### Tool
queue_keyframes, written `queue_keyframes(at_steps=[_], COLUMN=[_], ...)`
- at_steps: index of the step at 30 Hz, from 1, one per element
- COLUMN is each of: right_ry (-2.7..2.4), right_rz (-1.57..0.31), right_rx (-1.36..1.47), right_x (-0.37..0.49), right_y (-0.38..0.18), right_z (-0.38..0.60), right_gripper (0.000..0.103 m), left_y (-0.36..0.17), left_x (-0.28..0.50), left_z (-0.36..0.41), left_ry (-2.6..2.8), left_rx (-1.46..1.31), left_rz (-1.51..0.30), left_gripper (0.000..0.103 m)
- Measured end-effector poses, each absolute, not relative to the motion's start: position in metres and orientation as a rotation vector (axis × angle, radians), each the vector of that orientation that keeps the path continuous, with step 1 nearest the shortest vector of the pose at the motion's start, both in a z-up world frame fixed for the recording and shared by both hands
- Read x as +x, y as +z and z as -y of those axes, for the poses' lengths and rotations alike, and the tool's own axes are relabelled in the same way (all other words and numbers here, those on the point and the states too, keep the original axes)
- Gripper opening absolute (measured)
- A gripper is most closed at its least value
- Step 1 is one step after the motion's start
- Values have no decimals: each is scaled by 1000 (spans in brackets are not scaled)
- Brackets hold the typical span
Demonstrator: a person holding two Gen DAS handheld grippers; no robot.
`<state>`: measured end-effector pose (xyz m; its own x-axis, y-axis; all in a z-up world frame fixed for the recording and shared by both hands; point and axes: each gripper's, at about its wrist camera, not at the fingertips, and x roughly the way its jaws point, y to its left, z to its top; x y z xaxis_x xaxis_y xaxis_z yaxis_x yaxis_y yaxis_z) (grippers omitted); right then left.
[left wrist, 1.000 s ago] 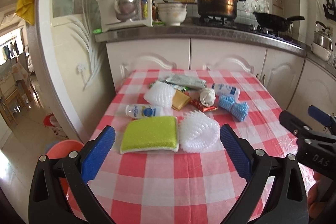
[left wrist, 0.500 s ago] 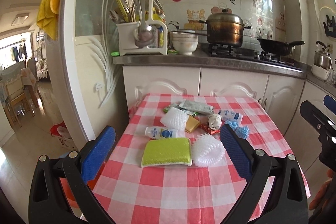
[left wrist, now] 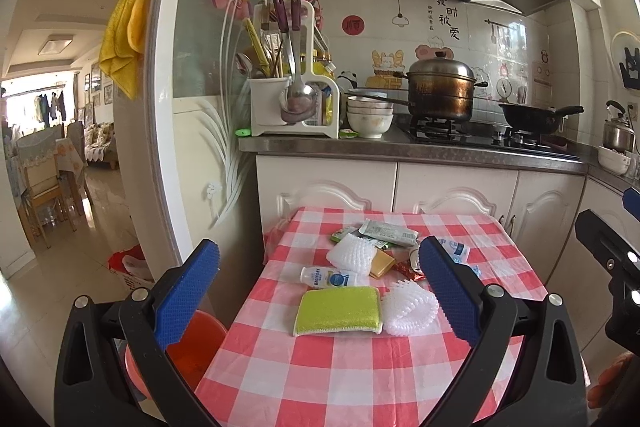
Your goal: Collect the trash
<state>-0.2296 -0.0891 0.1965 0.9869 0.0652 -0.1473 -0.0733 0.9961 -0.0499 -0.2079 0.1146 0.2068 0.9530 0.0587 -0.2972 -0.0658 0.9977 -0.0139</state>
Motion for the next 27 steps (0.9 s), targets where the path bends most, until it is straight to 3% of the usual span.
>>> queue_keyframes(at_steps=[27], right_ry=[103], right_rz=[-127], right_rx=[-64], right_x=[-249], right_y=[208], right_z=[81], right_gripper=[99], left_y=[207], left_x=[-217], left_z=[-127], left_ry=[90], left_rx=[-40], left_rz=[-294], left_gripper=[98])
